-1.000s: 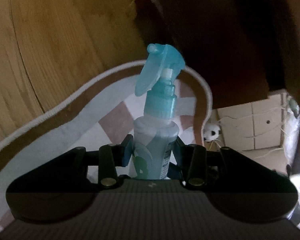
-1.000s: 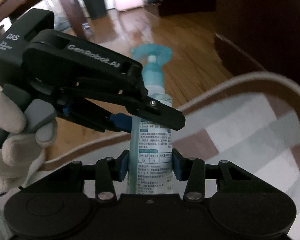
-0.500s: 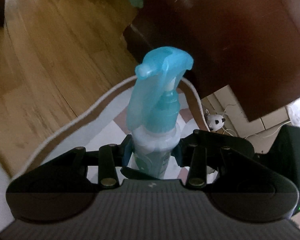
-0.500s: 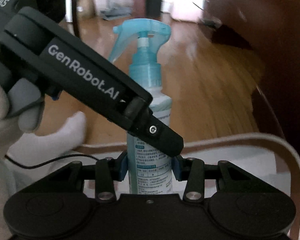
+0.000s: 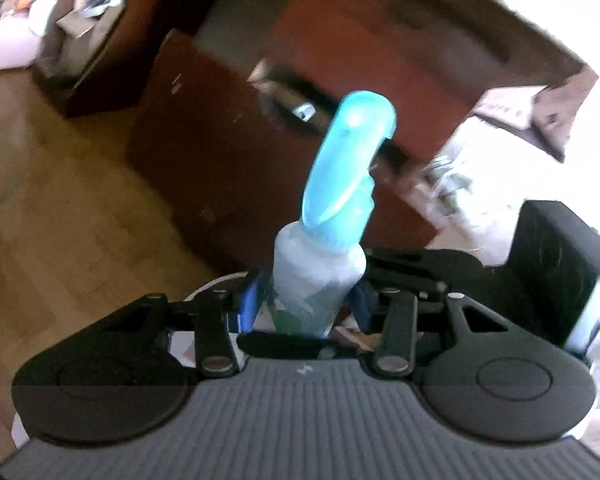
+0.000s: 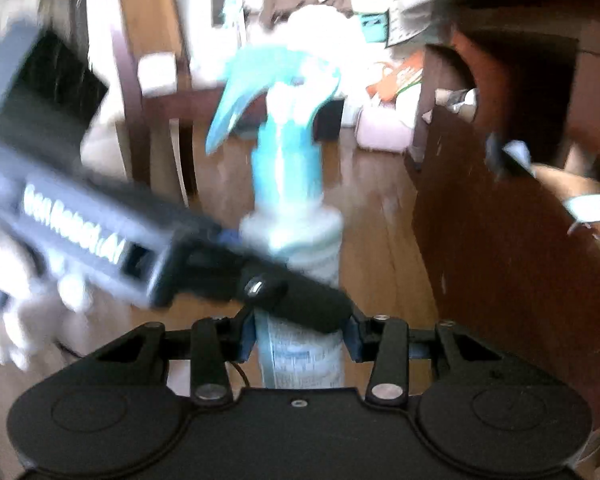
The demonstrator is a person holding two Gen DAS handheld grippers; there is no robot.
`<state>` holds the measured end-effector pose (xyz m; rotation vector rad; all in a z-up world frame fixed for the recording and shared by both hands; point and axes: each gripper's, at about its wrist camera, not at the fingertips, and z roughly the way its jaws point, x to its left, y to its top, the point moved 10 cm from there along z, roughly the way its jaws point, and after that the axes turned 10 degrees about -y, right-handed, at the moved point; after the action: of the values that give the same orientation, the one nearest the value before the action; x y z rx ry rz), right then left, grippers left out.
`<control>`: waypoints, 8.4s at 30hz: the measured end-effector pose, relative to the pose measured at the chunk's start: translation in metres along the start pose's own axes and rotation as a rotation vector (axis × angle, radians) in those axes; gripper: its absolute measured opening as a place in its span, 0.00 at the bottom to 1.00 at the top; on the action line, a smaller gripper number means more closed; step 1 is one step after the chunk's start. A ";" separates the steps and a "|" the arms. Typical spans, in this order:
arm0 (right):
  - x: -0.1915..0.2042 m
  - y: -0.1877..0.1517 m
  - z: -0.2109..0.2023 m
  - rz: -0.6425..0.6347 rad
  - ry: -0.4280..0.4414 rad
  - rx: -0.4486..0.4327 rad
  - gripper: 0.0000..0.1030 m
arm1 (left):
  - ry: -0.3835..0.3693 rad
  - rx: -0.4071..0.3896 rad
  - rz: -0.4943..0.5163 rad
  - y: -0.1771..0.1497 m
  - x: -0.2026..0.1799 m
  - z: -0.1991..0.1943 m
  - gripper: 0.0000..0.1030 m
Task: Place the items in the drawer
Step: 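Carry the spray bottle with the left gripper toward the open drawer, then lower the spray bottle into the drawer among the items with the left gripper, then open the left gripper and withdraw it from the drawer, then bring the left gripper to the front panel of the open drawer, then push the drawer front inward with the left gripper to close it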
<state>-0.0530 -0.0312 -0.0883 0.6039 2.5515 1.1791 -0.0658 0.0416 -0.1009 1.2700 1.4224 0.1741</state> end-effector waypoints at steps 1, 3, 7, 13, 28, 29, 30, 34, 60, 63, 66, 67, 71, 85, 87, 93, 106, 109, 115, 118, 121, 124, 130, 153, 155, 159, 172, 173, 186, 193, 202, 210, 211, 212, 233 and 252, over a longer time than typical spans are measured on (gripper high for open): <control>-0.001 0.013 -0.013 0.018 -0.006 -0.018 0.44 | -0.021 0.000 0.014 0.007 -0.009 -0.005 0.43; -0.003 0.035 -0.031 0.027 -0.032 -0.034 0.44 | -0.018 0.003 0.072 0.029 -0.029 -0.012 0.43; -0.006 0.075 -0.074 0.026 -0.121 -0.099 0.43 | -0.026 0.029 0.175 0.075 -0.067 -0.019 0.43; -0.043 0.132 -0.110 0.058 -0.319 -0.124 0.43 | -0.063 0.051 0.246 0.124 -0.111 -0.019 0.43; -0.165 0.125 -0.092 0.066 -0.813 0.121 0.42 | -0.299 0.051 0.011 0.152 -0.110 0.074 0.41; -0.173 0.120 -0.085 0.075 -0.820 0.135 0.42 | -0.270 0.058 0.004 0.150 -0.103 0.082 0.41; -0.179 0.115 -0.076 0.082 -0.818 0.150 0.42 | -0.231 0.062 0.004 0.150 -0.095 0.090 0.41; -0.200 0.097 -0.039 0.116 -0.803 0.212 0.42 | -0.121 0.075 -0.015 0.148 -0.068 0.111 0.41; -0.215 0.081 0.014 0.067 -0.787 0.295 0.43 | 0.125 0.089 0.055 0.151 0.001 0.132 0.66; -0.222 0.085 0.022 0.092 -0.773 0.326 0.43 | 0.227 0.088 0.116 0.156 0.016 0.125 0.70; -0.228 0.085 0.029 0.124 -0.763 0.328 0.43 | 0.207 0.073 0.070 0.159 0.028 0.117 0.77; -0.230 0.083 0.030 0.144 -0.757 0.327 0.43 | 0.205 0.065 0.046 0.160 0.033 0.115 0.77; -0.228 0.067 0.039 0.144 -0.775 0.373 0.44 | 0.229 0.064 0.029 0.162 0.043 0.110 0.78; -0.222 0.051 0.049 0.160 -0.789 0.423 0.40 | 0.267 0.112 0.144 0.153 0.035 0.103 0.81; -0.225 0.051 0.043 0.171 -0.800 0.420 0.40 | 0.265 0.124 0.158 0.151 0.034 0.107 0.81; -0.223 0.053 0.043 0.224 -0.779 0.397 0.45 | 0.253 0.139 0.149 0.150 0.029 0.102 0.81; -0.155 0.063 -0.059 0.271 -0.638 0.212 0.79 | 0.388 0.192 0.211 0.143 0.059 0.060 0.92; -0.117 0.042 -0.047 0.159 -0.563 0.286 0.79 | 0.361 0.223 0.146 0.137 0.069 0.058 0.92; -0.082 0.030 -0.043 0.018 -0.564 0.309 0.74 | 0.270 0.170 -0.036 0.136 0.069 0.060 0.91; -0.083 0.029 -0.044 0.017 -0.579 0.321 0.39 | 0.233 0.129 -0.150 0.133 0.073 0.066 0.90; -0.087 0.030 -0.039 0.023 -0.598 0.320 0.34 | 0.292 0.110 -0.130 0.130 0.076 0.075 0.83; -0.096 0.024 -0.031 -0.008 -0.656 0.327 0.40 | 0.310 0.138 -0.100 0.126 0.074 0.085 0.61; -0.090 0.012 -0.021 -0.081 -0.683 0.359 0.39 | 0.329 0.131 -0.117 0.126 0.083 0.081 0.62; -0.094 0.008 -0.018 -0.095 -0.751 0.370 0.40 | 0.447 0.026 -0.145 0.130 0.084 0.090 0.74; -0.095 0.008 -0.018 -0.084 -0.760 0.375 0.40 | 0.445 0.030 -0.180 0.129 0.085 0.095 0.73; -0.096 0.007 -0.019 -0.071 -0.760 0.370 0.40 | 0.458 0.057 -0.215 0.122 0.085 0.107 0.73; -0.112 0.007 -0.016 -0.009 -0.797 0.387 0.42 | 0.379 0.068 -0.186 0.118 0.056 0.124 0.71; -0.116 0.007 -0.015 0.001 -0.807 0.392 0.43 | 0.368 0.071 -0.199 0.116 0.056 0.125 0.72; -0.149 0.025 -0.021 0.148 -0.877 0.332 0.44 | 0.252 0.033 -0.423 0.102 0.048 0.165 0.64; -0.163 0.017 0.002 0.122 -0.862 0.397 0.47 | 0.245 0.021 -0.335 0.108 0.039 0.177 0.64; -0.188 0.001 -0.005 0.128 -0.947 0.395 0.48 | 0.041 -0.085 -0.485 0.117 0.052 0.192 0.62; -0.203 -0.008 0.001 -0.034 -1.098 0.406 0.50 | 0.033 -0.093 -0.449 0.118 0.062 0.207 0.61; -0.204 -0.011 0.003 -0.047 -1.106 0.412 0.50 | 0.021 -0.091 -0.446 0.119 0.062 0.211 0.61; -0.207 -0.013 0.004 -0.043 -1.108 0.410 0.50 | 0.009 -0.089 -0.444 0.119 0.062 0.214 0.61; -0.183 -0.030 0.047 -0.012 -0.974 0.127 0.53 | -0.004 -0.072 -0.257 0.121 0.050 0.226 0.63; -0.188 -0.025 0.061 0.113 -0.970 0.107 0.62 | 0.050 -0.070 -0.204 0.122 0.049 0.260 0.92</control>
<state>0.1299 -0.0951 -0.1342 1.0362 1.7538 0.5423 0.2194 -0.0124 -0.1290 1.0626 1.5656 0.1175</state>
